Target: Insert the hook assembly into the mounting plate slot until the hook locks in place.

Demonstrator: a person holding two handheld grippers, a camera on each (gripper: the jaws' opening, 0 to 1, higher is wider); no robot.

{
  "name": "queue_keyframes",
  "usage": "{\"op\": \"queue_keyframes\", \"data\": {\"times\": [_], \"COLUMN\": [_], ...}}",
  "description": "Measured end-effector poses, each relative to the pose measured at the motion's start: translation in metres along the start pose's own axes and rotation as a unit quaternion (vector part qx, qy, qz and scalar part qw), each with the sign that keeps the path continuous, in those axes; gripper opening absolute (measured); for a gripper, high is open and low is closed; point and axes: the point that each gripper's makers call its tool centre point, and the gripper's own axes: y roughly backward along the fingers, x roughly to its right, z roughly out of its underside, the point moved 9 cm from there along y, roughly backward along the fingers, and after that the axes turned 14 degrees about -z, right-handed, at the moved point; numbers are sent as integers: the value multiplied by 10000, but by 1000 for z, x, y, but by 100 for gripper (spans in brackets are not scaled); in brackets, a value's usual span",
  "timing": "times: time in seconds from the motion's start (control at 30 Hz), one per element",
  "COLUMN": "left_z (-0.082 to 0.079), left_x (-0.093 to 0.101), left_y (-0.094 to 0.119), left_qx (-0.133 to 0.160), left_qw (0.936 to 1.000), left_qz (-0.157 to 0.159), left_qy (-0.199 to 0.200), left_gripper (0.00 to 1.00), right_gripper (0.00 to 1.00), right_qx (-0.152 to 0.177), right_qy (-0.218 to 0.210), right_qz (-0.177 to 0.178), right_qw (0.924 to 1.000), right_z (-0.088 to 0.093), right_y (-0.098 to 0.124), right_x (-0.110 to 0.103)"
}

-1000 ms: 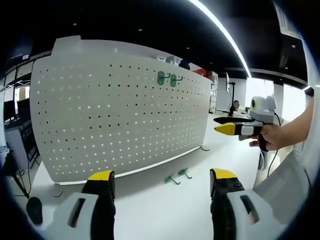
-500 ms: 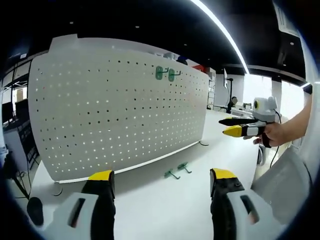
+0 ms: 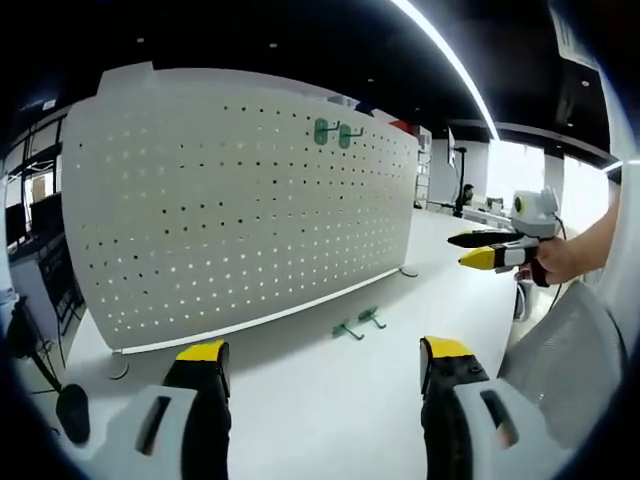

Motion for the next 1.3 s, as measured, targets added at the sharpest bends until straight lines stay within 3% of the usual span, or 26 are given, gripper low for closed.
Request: {"op": "queue_keyframes", "data": {"times": [0.7, 1.3], "left_z": [16, 16], "left_x": [-4, -6], "left_y": [4, 2], "left_qx": [-214, -233], "left_qw": [9998, 9997], "left_qz": [-47, -49], "left_qy": [40, 7], "left_gripper": [79, 79], "right_gripper": [64, 64], "right_qx": [-128, -240], "right_qy": [-206, -166], "right_qz": [-23, -99], "right_qw": [9997, 9995], "right_z": [11, 12], "right_y": [8, 6], "right_x": [-2, -5]}}
